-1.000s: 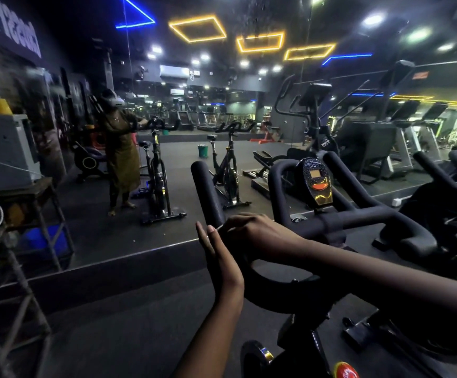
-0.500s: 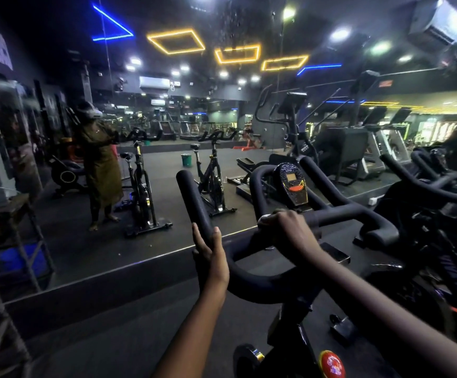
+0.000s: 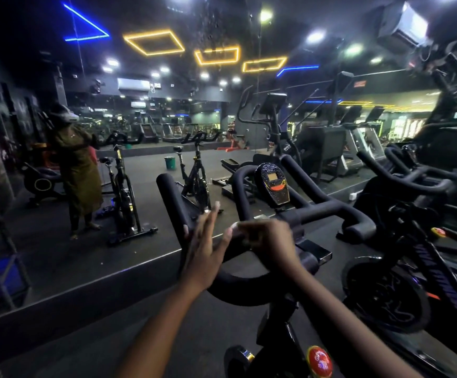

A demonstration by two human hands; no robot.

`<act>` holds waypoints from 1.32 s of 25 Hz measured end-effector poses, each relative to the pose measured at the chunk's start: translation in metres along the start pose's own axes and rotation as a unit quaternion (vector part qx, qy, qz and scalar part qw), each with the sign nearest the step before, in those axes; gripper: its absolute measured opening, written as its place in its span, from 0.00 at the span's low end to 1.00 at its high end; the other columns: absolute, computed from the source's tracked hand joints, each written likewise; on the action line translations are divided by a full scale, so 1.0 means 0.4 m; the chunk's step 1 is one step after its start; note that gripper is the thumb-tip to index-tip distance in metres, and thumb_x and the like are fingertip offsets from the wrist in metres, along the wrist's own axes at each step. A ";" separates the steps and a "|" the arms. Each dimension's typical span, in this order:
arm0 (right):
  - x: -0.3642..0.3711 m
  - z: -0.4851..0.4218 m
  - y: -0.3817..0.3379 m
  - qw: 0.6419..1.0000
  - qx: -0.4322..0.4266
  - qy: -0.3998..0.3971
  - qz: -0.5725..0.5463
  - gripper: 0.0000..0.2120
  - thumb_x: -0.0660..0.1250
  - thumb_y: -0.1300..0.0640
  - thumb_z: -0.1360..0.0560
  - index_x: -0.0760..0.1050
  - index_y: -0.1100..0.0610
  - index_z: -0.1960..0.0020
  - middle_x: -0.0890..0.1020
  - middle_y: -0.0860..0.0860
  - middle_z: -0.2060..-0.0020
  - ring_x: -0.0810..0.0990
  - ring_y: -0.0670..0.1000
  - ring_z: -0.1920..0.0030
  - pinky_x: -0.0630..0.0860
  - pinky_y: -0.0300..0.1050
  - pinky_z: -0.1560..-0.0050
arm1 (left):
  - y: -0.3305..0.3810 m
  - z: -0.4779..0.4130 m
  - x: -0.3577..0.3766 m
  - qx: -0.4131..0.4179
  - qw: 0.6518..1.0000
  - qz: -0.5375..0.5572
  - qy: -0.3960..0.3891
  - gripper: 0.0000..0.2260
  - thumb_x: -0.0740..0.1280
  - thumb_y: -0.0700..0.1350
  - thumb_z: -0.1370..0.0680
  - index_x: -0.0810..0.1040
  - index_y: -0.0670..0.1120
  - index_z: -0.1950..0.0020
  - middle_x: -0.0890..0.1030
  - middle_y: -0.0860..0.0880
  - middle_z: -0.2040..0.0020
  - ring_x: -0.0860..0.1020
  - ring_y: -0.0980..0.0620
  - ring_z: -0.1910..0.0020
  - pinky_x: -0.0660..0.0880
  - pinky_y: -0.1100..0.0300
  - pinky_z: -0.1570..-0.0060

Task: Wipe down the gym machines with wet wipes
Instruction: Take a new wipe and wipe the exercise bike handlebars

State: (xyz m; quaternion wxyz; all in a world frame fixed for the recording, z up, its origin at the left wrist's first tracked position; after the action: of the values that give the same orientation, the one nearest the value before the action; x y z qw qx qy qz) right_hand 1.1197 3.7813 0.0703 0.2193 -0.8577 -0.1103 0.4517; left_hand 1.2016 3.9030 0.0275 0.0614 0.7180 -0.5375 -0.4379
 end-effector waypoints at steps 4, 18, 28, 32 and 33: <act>-0.060 -0.070 0.112 0.989 0.081 0.050 0.116 0.13 0.66 0.61 0.28 0.81 0.53 0.46 0.82 0.58 0.51 0.78 0.60 0.46 0.74 0.49 0.49 | -0.010 -0.009 0.015 -0.002 0.991 -0.117 -0.064 0.30 0.36 0.69 0.34 0.40 0.66 0.32 0.63 0.52 0.25 0.60 0.55 0.26 0.37 0.58 0.28; -0.068 -0.108 0.049 0.996 -0.012 0.082 0.042 0.15 0.64 0.62 0.26 0.81 0.49 0.44 0.83 0.59 0.54 0.80 0.57 0.50 0.67 0.39 0.56 | -0.015 0.000 0.017 0.021 0.992 -0.106 -0.062 0.37 0.27 0.75 0.36 0.46 0.67 0.29 0.77 0.54 0.37 0.71 0.54 0.35 0.39 0.55 0.28; 0.030 -0.340 0.111 0.990 -0.101 0.014 0.097 0.11 0.59 0.61 0.22 0.77 0.66 0.48 0.78 0.60 0.56 0.76 0.50 0.53 0.72 0.44 0.49 | -0.002 -0.008 0.008 0.018 0.980 -0.172 -0.096 0.55 0.18 0.74 0.42 0.70 0.61 0.32 0.75 0.62 0.37 0.70 0.56 0.36 0.36 0.54 0.28; -0.010 -0.209 0.119 0.966 -0.221 -0.055 0.122 0.06 0.65 0.65 0.28 0.80 0.63 0.54 0.81 0.57 0.58 0.81 0.54 0.56 0.71 0.43 0.59 | 0.006 -0.002 0.005 0.022 0.980 -0.175 -0.096 0.41 0.29 0.69 0.33 0.68 0.63 0.31 0.75 0.63 0.36 0.69 0.57 0.36 0.36 0.54 0.28; -0.020 -0.172 0.114 0.958 -0.246 -0.076 0.125 0.07 0.66 0.66 0.30 0.80 0.62 0.54 0.81 0.56 0.60 0.81 0.53 0.58 0.71 0.43 0.61 | 0.007 0.000 0.004 0.022 0.980 -0.174 -0.099 0.39 0.30 0.67 0.33 0.67 0.64 0.31 0.75 0.63 0.37 0.69 0.57 0.36 0.35 0.54 0.29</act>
State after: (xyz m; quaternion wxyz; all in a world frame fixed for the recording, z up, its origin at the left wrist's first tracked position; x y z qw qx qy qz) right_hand 1.1713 3.7188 0.0885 -0.0657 -0.8554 -0.1264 0.4981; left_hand 1.1997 3.9005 0.0282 -0.0846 0.7548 -0.4175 -0.4989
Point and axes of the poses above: each hand's wrist, its own z-axis away from the middle knuckle, its own x-axis out of the palm, y = z × x, the point moved 2 cm from there along -z, towards the middle knuckle
